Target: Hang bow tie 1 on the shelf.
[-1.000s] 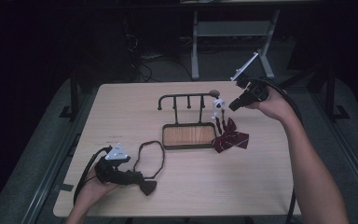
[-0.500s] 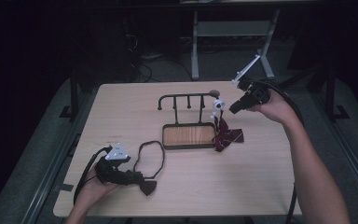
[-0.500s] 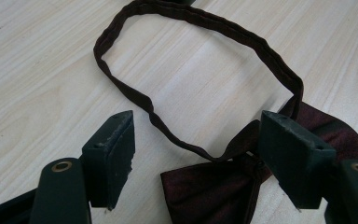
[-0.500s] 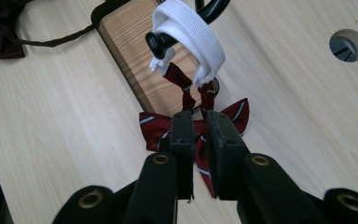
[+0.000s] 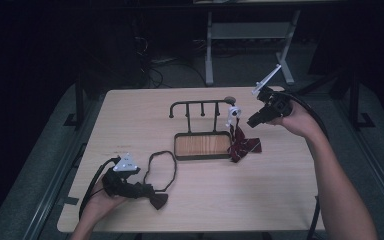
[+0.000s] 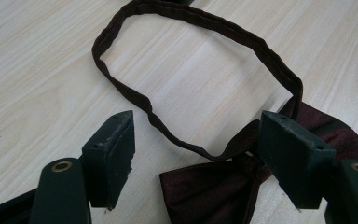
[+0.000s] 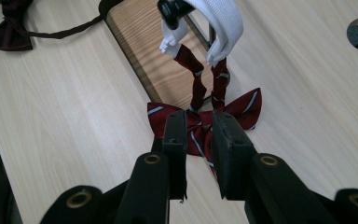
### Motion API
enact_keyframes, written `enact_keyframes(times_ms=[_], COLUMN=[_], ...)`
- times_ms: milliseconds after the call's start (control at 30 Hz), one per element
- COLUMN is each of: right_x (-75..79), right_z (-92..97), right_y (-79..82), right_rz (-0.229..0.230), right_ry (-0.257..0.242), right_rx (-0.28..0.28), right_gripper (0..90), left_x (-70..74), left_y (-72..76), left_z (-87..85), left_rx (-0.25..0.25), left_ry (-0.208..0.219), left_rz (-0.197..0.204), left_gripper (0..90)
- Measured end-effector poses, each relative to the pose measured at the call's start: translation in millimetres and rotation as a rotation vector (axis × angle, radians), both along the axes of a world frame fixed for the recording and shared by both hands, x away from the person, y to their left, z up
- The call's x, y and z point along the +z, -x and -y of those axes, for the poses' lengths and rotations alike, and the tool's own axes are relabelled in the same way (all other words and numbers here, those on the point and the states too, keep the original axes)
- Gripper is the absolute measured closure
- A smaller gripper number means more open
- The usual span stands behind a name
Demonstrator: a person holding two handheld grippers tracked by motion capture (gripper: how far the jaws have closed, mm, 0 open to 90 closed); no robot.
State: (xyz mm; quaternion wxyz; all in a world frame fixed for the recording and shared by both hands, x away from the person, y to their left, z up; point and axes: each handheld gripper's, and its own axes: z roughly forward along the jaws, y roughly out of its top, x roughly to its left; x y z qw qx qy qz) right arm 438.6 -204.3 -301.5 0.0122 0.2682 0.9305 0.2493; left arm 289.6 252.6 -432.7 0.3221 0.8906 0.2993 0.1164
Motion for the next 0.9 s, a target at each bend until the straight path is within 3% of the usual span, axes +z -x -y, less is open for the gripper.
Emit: enact_keyframes(times_ms=[900], right_x=[-23.2], right_z=[10.5], right_y=[14.8], right_rz=[-0.021], right_ry=[-0.032], right_rx=[-0.001], right_gripper=[65.9], left_x=[-1.0], left_y=[-2.1], left_z=[2.0], left_rx=[-0.005], left_ry=[-0.004], left_rz=[-0.007], left_gripper=[28.4])
